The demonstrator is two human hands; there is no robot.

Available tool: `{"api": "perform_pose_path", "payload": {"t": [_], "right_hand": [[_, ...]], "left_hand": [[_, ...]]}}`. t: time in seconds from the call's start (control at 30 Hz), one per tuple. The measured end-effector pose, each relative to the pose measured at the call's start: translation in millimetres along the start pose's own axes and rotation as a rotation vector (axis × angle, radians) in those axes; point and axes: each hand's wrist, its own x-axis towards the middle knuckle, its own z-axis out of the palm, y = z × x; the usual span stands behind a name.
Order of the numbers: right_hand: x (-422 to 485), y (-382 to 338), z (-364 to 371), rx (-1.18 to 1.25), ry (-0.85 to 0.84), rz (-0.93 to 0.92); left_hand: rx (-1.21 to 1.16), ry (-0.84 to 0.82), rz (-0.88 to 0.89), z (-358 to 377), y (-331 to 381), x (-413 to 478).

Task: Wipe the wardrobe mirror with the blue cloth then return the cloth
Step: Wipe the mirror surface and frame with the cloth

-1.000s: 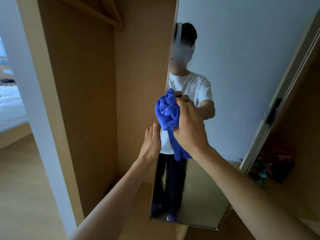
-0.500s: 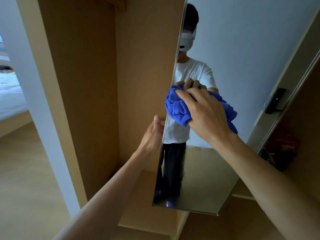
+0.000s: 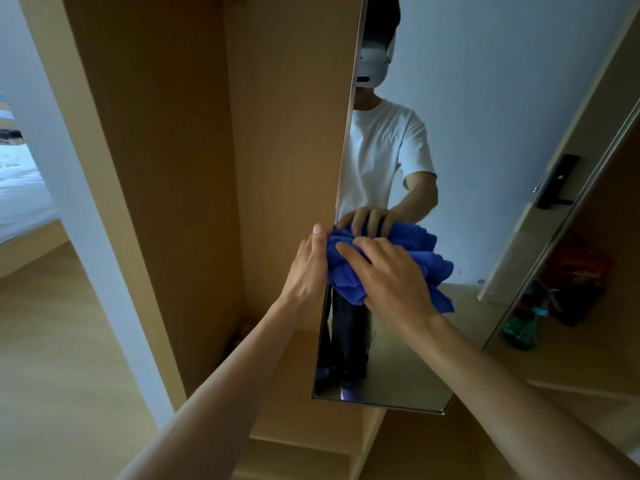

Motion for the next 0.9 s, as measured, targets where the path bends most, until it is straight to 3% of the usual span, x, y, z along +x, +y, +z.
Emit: {"api": "perform_pose_path", "payload": {"t": [0.17,0.4,0.57,0.9], "right_hand": [[5,5,-10,0.043,0.011,0.018],[27,41,-52,0.04,0.154,0.051],[34,67,-73,-0.02,0.253,0.056],[-9,48,-20,-0.009,0.173,-0.029]], "left_hand": [[0.019,0.006,0.003,1,-3,-2],[0.087,-0.004,-0.05,5,5,-13],[0.13,0.093,-0.029,14,2,-18],[0.224,0.134,0.024,20,-5,-16]]}}
